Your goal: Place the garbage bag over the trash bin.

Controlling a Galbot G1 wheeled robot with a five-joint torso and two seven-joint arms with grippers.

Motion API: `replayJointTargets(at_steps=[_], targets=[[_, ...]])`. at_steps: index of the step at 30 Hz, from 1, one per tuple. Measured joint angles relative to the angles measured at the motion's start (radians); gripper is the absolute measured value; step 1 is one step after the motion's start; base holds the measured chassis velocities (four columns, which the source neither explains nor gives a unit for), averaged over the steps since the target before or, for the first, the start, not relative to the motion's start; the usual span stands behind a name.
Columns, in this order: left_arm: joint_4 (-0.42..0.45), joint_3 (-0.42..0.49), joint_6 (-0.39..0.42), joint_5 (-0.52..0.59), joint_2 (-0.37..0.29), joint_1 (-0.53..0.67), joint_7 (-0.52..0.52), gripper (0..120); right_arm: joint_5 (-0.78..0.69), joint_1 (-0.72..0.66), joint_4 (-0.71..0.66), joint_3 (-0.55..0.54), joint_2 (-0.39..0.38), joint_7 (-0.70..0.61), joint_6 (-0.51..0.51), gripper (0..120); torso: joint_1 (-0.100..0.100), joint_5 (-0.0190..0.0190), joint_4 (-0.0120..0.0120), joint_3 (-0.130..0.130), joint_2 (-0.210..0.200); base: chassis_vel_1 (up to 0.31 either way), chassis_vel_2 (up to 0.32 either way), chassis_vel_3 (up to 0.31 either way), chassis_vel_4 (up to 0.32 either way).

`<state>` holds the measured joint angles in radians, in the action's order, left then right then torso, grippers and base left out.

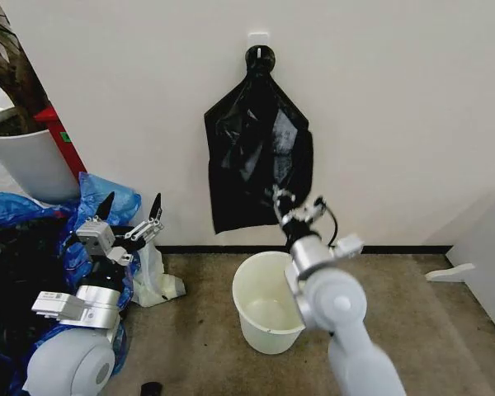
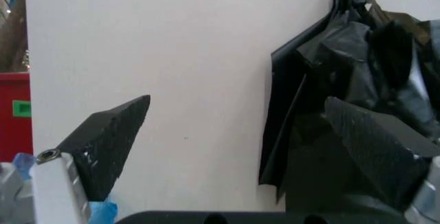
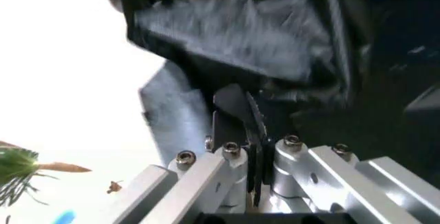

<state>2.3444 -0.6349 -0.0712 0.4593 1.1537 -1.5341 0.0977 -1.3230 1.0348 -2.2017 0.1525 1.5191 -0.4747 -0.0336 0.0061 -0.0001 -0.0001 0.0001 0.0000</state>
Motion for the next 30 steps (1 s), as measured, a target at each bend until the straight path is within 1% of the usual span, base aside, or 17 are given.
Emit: replayJointTargets(at_steps=[4, 6, 7, 8, 9, 10, 12, 14, 17, 19, 20, 23, 25, 27, 28, 30], targets=[[-0.014, 0.011, 0.001, 0.01, -0.03, 0.024, -0.011, 100, 0.03, 0.034, -0.009, -0.036, 0.0, 0.002, -0.015, 0, 0.0, -0.0001, -0.0001, 0.0, 0.0, 0.0, 0.0, 0.0, 0.0], [-0.029, 0.027, 0.021, 0.036, -0.104, 0.076, -0.017, 100, 0.091, 0.086, 0.002, -0.063, -0.002, 0.025, -0.024, 0, 0.0, 0.0, -0.0006, 0.0, 0.0, 0.0, 0.0, 0.0, 0.0], [-0.029, 0.027, 0.021, 0.036, -0.104, 0.076, -0.017, 100, 0.091, 0.086, 0.002, -0.063, -0.002, 0.025, -0.024, 0, 0.0, 0.0, -0.0006, 0.0, 0.0, 0.0, 0.0, 0.0, 0.0], [-0.031, 0.03, 0.027, 0.042, -0.119, 0.088, -0.019, 100, 0.1, 0.093, 0.006, -0.066, -0.003, 0.029, -0.024, 0, 0.0, 0.0, -0.0006, 0.0, 0.0, 0.0, 0.0, 0.0, 0.0], [-0.032, 0.038, 0.042, 0.055, -0.15, 0.11, -0.024, 100, 0.117, 0.104, 0.014, -0.072, -0.003, 0.037, -0.024, 0, 0.0, -0.0001, -0.0006, 0.0, 0.0, 0.0, 0.0, 0.0, 0.0], [-0.032, 0.041, 0.047, 0.059, -0.16, 0.115, -0.025, 100, 0.119, 0.106, 0.016, -0.073, -0.003, 0.038, -0.024, 0, 0.0, -0.0001, -0.0006, 0.0, 0.0, 0.0, 0.0, 0.0, 0.0], [-0.022, 0.056, 0.081, 0.088, -0.214, 0.145, -0.031, 100, 0.127, 0.108, 0.025, -0.076, -0.003, 0.044, -0.025, 0, 0.0, -0.0001, -0.0003, 0.0, 0.0, 0.0, 0.0, 0.0, 0.0], [-0.02, 0.057, 0.084, 0.091, -0.218, 0.147, -0.031, 100, 0.128, 0.107, 0.026, -0.076, -0.003, 0.045, -0.025, 0, 0.0, -0.0001, -0.0003, 0.0, 0.0, 0.0, 0.0, 0.0, 0.0], [-0.01, 0.064, 0.116, 0.115, -0.25, 0.173, -0.033, 100, 0.13, 0.096, 0.034, -0.075, -0.003, 0.048, -0.025, 0, 0.0, 0.0001, -0.0002, 0.0, 0.0, 0.0, 0.0, 0.0, 0.0], [-0.006, 0.071, 0.149, 0.132, -0.283, 0.211, -0.04, 100, 0.13, 0.08, 0.042, -0.076, -0.002, 0.049, -0.024, 0, 0.0, 0.0, -0.0001, 0.0, 0.0, 0.0, 0.0, 0.0, 0.0], [-0.006, 0.071, 0.149, 0.132, -0.283, 0.211, -0.04, 100, 0.13, 0.08, 0.042, -0.076, -0.002, 0.049, -0.024, 0, 0.0, 0.0, -0.0001, 0.0, 0.0, 0.0, 0.0, 0.0, 0.0], [-0.016, 0.077, 0.168, 0.135, -0.314, 0.253, -0.044, 100, 0.129, 0.067, 0.048, -0.081, -0.002, 0.048, -0.024, 0, 0.0, 0.0, -0.0002, 0.0, 0.0, 0.0, 0.0, 0.0, 0.0], [-0.037, 0.086, 0.187, 0.135, -0.349, 0.302, -0.044, 100, 0.126, 0.051, 0.058, -0.092, -0.002, 0.046, -0.023, 0, 0.0, 0.0, 0.0002, 0.0, 0.0, 0.0, 0.0, 0.0, 0.0], [-0.046, 0.094, 0.191, 0.135, -0.357, 0.318, -0.044, 100, 0.125, 0.05, 0.058, -0.093, -0.003, 0.045, -0.023, 0, 0.0, 0.0, 0.0002, 0.0, 0.0, 0.0, 0.0, 0.0, 0.0], [-0.082, 0.143, 0.201, 0.137, -0.382, 0.392, -0.044, 100, 0.118, 0.045, 0.055, -0.092, -0.008, 0.044, -0.023, 0, 0.0, -0.0002, -0.0001, 0.0, 0.0, 0.0, 0.0, 0.0, 0.0], [-0.106, 0.198, 0.229, 0.161, -0.398, 0.479, -0.044, 100, 0.11, 0.042, 0.05, -0.09, -0.012, 0.042, -0.023, 0, 0.0, 0.0, -0.0006, 0.0, 0.0, 0.0, 0.0, 0.0, 0.0]])
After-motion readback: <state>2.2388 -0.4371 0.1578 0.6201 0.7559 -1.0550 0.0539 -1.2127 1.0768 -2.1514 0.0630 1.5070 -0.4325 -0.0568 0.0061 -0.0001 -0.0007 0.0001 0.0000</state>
